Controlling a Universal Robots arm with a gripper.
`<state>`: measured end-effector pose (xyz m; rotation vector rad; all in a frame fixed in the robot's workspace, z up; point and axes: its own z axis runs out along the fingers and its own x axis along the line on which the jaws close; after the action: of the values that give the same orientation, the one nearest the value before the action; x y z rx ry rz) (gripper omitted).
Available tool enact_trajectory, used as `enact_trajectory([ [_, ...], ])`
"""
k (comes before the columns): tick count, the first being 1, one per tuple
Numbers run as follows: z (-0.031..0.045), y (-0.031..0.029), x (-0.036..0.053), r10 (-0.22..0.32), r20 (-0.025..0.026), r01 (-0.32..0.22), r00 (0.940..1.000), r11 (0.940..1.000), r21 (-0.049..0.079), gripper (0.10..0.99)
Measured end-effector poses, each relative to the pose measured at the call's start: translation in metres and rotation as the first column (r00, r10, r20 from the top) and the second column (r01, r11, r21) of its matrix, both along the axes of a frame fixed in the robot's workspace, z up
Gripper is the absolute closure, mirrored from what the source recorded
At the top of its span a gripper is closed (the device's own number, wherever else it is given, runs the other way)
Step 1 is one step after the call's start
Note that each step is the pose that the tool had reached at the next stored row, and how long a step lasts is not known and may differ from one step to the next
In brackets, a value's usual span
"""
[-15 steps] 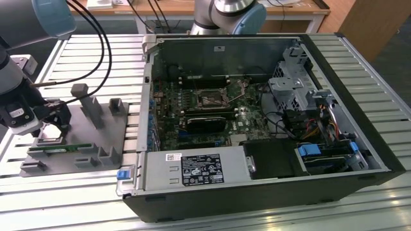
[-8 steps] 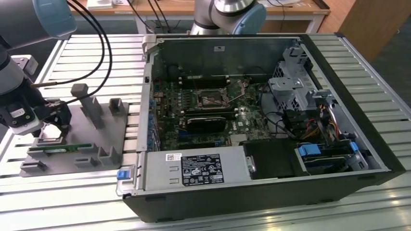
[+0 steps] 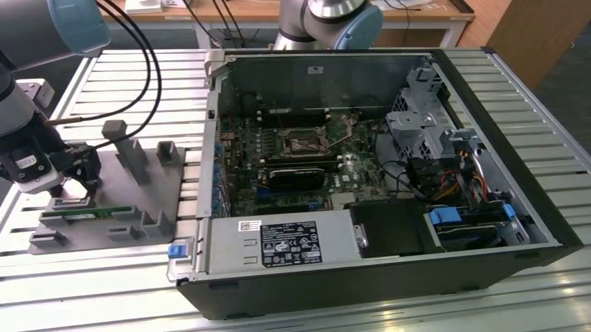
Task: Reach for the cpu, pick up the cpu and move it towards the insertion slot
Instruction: 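Pick up the cpu and move it towards the insertion slot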
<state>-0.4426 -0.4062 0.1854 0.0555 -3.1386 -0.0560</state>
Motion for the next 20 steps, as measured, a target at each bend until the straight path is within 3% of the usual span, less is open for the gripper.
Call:
enact_trajectory([
  [12, -0.0010, 0.0018, -0.0016, 0.000, -0.0001, 0.000, 1.0000, 1.0000, 0.000, 0.467],
  [14, -0.0009, 0.0019, -0.0017, 0.000, -0.0005, 0.000, 1.0000, 1.0000, 0.000, 0.482],
  [15, -0.0009, 0.0019, -0.0017, 0.000, -0.0004, 0.000, 1.0000, 1.0000, 0.000, 0.545],
  [20, -0.0010, 0.0020, -0.0017, 0.000, -0.0002, 0.000, 1.0000, 1.0000, 0.000, 0.545],
])
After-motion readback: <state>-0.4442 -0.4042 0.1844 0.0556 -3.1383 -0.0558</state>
